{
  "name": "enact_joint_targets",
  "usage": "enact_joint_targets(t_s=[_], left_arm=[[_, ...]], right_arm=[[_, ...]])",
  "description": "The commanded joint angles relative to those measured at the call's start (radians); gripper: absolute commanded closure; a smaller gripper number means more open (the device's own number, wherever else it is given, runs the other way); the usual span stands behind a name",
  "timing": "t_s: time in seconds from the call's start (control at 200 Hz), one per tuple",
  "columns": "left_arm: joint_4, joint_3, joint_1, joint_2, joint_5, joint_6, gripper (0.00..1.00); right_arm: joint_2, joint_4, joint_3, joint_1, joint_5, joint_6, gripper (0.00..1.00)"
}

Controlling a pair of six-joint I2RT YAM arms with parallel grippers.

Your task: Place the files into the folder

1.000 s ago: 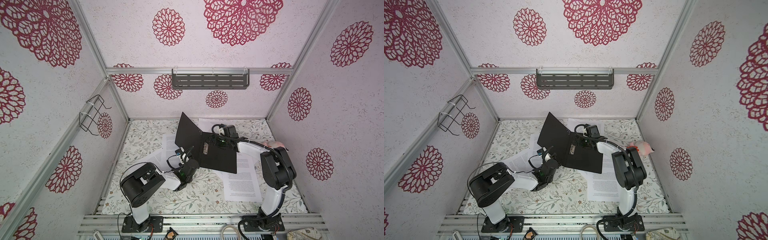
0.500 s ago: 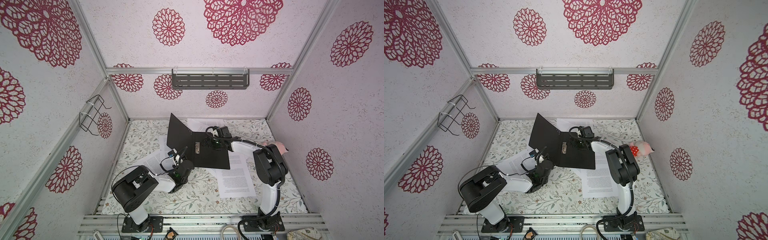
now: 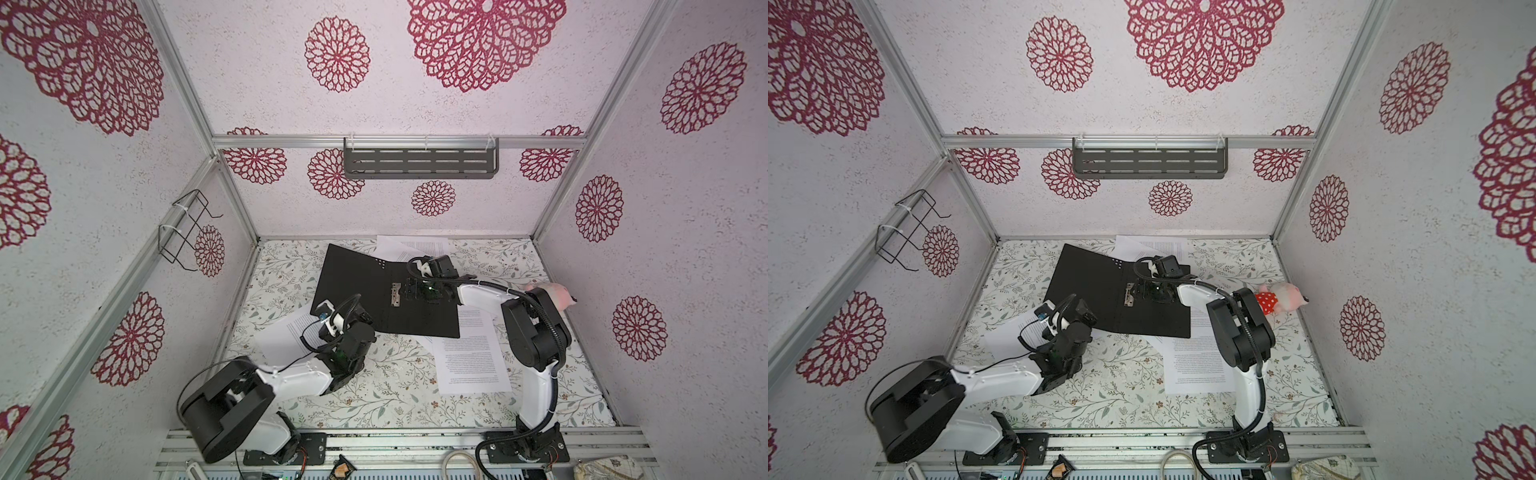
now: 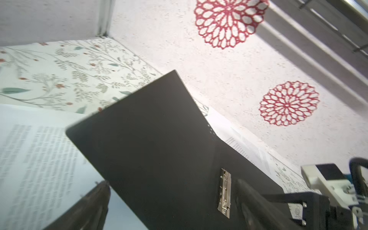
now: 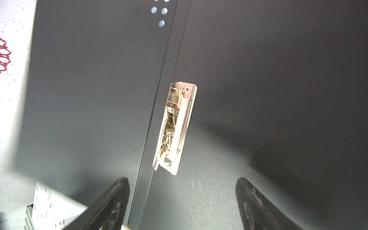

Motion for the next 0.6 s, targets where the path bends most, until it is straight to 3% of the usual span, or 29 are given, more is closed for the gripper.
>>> enact_joint_targets(t_s=[0.0,0.06,0.1,0.145,0.25,0.42,0.595], left_arm=[[-0.418,0.071,0.085,-0.116,-0.054,0.003,0.02],[-0.31,0.087,0.161,-0.137,0.174,0.24,0.01],[-0.291,0.114,0.218,-0.134,0.373,0.332,0.02],[-0.315,0.152,0.278,-0.114,0.572,0.372,0.01],[-0.363,0.225,0.382,-0.032,0.892,0.378,0.01],[-0.33,0.282,0.489,0.133,1.261,0.331,0.01],[-0.269,0.285,0.574,0.281,1.45,0.246,0.01]], right_arm=[[-0.03,-0.03,0.031,0.022,0.01,-0.037,0.15],[-0.034,-0.033,0.028,0.034,0.001,-0.037,0.19],[-0.035,-0.033,0.028,0.04,-0.01,-0.038,0.22],[-0.035,-0.029,0.026,0.045,-0.024,-0.035,0.25],[-0.025,-0.017,0.027,0.052,-0.047,-0.023,0.39],[0.007,0.021,0.034,0.065,-0.098,0.009,0.59],[0.046,0.018,0.067,0.072,-0.105,0.019,0.66]])
